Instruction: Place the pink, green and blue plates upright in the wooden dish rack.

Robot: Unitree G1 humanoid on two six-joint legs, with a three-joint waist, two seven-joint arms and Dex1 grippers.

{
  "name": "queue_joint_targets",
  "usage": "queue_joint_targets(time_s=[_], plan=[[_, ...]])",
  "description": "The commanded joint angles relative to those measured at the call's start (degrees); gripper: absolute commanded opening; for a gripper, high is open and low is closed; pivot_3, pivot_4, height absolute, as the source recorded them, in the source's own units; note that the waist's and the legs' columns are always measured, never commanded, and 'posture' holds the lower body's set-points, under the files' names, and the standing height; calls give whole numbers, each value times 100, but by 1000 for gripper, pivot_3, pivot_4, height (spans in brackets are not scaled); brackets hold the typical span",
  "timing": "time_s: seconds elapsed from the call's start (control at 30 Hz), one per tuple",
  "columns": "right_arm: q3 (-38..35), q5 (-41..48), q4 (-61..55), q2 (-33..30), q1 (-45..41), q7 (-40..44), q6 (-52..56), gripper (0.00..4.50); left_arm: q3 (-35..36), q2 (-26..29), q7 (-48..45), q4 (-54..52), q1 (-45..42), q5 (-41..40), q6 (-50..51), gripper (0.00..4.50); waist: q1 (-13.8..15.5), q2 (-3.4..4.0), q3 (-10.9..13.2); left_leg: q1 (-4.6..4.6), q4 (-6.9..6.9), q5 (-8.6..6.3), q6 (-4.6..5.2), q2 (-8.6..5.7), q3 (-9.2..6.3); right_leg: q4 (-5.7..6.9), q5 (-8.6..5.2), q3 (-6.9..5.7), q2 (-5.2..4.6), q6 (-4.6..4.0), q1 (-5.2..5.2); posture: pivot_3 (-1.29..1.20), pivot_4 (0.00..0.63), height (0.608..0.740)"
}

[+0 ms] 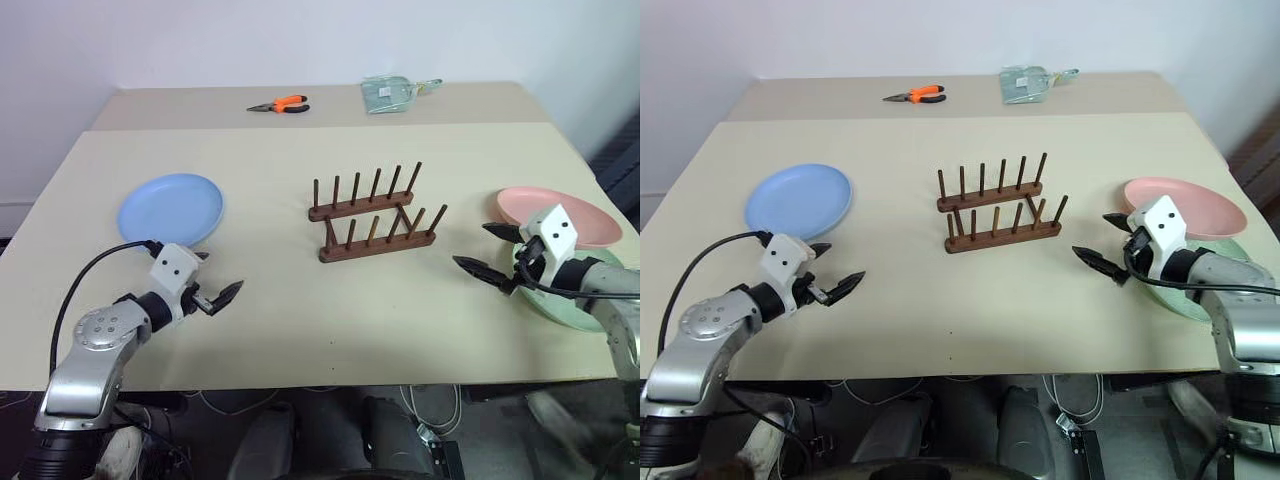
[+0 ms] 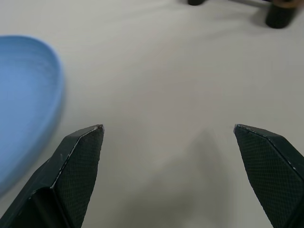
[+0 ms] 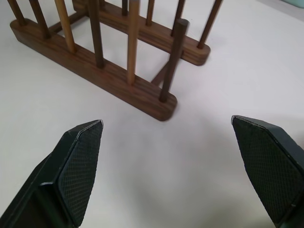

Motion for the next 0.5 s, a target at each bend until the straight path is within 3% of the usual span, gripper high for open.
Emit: queue_joint_targets(time_s=[0.03,0.23,0.33,0.5], plan=[[79,-93,-3,82,-259,-88,-196,4427,-23,-40,46,-7,-100,51,-214,4500,13,0,0,0,0,0,0,0,0,0,0,0,0,0,0,0,150,740],[419,-111,128,66,-525,99,5,4427,-427,-253,-127,-4,-360,-55,-108,4500,34,-2,1,-3,0,0,0,-1,-3,-2,1,-2,0,0,0,0,150,740],[500,-90,-287,82,-348,63,177,4427,-961,-376,-391,288,-839,29,-105,4500,53,-2,1,-5,1,1,1,-3,-6,-2,5,-5,0,5,0,0,150,740],[457,132,-1419,47,332,-79,826,4427,-1890,-772,-898,1535,-2014,376,-397,4500,66,-4,0,-5,4,1,1,-10,-3,-1,10,-6,1,15,2,0,150,740]])
